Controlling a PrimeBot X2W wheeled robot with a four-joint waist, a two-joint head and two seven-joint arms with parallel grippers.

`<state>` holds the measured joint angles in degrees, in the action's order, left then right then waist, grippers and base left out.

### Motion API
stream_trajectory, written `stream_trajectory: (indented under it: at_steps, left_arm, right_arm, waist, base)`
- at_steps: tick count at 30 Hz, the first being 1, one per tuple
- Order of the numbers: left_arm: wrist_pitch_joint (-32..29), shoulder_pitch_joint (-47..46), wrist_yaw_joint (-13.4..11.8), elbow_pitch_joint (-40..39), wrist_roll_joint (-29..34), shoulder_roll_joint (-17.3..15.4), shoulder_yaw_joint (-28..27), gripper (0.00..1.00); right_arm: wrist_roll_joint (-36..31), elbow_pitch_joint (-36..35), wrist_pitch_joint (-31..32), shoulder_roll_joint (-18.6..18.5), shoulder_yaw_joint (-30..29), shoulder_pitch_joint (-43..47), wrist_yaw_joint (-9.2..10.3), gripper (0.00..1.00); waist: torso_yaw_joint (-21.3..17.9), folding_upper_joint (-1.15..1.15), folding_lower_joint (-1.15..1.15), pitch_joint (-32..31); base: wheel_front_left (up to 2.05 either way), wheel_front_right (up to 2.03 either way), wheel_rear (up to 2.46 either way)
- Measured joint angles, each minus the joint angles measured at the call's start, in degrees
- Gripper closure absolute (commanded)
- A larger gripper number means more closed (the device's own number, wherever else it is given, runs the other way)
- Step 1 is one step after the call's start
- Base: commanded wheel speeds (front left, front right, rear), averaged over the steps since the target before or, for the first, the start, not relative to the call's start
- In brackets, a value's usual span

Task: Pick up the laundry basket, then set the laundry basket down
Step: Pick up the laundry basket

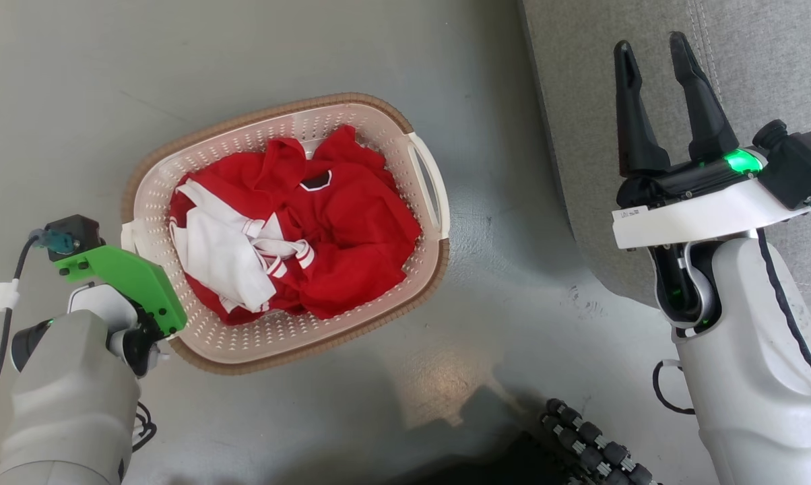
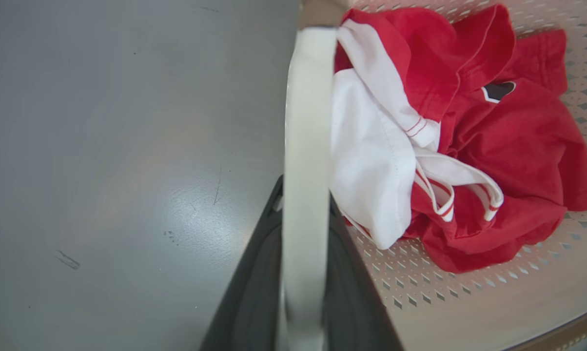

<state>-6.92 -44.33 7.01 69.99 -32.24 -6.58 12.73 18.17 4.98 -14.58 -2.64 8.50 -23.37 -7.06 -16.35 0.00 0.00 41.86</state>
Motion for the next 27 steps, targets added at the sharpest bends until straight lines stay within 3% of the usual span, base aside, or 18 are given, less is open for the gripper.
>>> stream_trajectory:
  at_steps: [2,3,4,18,27]
  left_arm:
    - [-0.1,0.0,0.0,0.0,0.0,0.1,0.0,1.00]
    - [-0.1,0.0,0.0,0.0,-0.1,0.1,0.0,0.57]
    - [0.0,0.0,0.0,0.1,-0.1,0.1,0.0,0.00]
    - [2.3,-0.2,0.0,1.0,-0.2,0.5,0.3,0.00]
    - [8.3,0.4,0.1,-0.4,0.9,0.0,1.7,0.00]
  right_arm:
    - [0.0,0.1,0.0,0.0,0.0,0.0,0.00,0.00]
    - [0.0,0.2,0.0,0.0,0.0,0.0,0.00,0.00]
    - [0.0,0.2,0.0,0.0,0.0,0.0,0.00,0.00]
    - [0.1,1.6,0.0,0.0,-0.3,0.0,0.00,0.00]
    - [0.1,3.3,0.0,0.0,-0.5,0.0,0.00,0.00]
  waist:
    - [0.0,0.00,0.00,0.0]
    - [0.0,0.00,0.00,-0.1]
    - [0.0,0.00,0.00,-0.1]
    - [0.6,0.00,0.00,-2.5]
    - [1.3,0.00,0.00,-5.7]
  base:
    - [0.00,0.00,0.00]
    - [0.00,0.00,0.00]
    - [0.00,0.00,0.00]
    - [0.00,0.00,0.00]
    - [0.00,0.00,0.00]
